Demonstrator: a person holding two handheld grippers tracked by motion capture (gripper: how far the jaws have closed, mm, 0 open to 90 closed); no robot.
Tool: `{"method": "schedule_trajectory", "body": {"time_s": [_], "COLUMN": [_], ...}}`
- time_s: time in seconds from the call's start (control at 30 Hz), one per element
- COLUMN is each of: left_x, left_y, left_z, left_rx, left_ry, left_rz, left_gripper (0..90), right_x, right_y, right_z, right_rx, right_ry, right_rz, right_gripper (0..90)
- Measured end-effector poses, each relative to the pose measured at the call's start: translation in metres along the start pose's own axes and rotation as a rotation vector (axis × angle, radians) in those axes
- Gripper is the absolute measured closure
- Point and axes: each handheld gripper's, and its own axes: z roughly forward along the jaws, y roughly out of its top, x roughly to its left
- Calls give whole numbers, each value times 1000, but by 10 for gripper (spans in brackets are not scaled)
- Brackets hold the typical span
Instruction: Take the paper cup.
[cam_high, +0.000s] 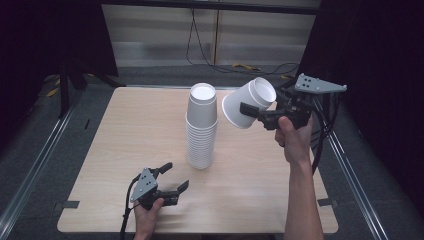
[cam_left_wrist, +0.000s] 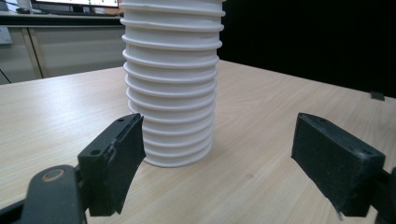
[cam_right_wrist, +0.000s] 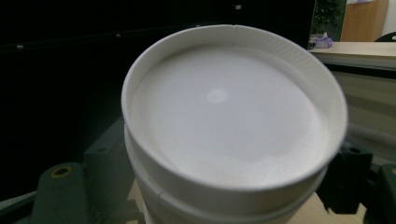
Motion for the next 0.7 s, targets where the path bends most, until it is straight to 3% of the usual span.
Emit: {"method": "schedule_trajectory", "body": {"time_s": [0.17, 0.2, 0.27, 0.37, 0.47, 0.5, 0.67, 0.7], "left_x": [-1, 1, 1, 4, 5, 4, 1, 0], "left_y": [0, 0, -1, 0, 0, 1, 15, 19], "left_z": [1, 0, 0, -1, 0, 1, 1, 1], "left_rx": [7, 1, -19, -1, -2, 4, -9, -2], "left_ry": [-3, -7, -15, -18, -61, -50, -93, -97], "left_rz": [-11, 5, -43, -49, -52, -50, -57, -38], "left_gripper": [168, 168, 167, 166, 161, 161, 160, 161], "right_x": [1, 1, 2, 4, 7, 7, 11, 10], "right_y": [-17, -17, -23, -32, -41, -44, -58, -65], "right_z": [-1, -1, -1, -1, -1, -1, -3, -4], "right_rx": [17, 17, 25, 37, 52, 54, 64, 62], "right_ry": [-3, -3, -2, -1, 11, 14, 21, 24], "right_rz": [18, 18, 24, 29, 29, 30, 40, 54], "right_gripper": [206, 206, 206, 206, 207, 207, 207, 207]}}
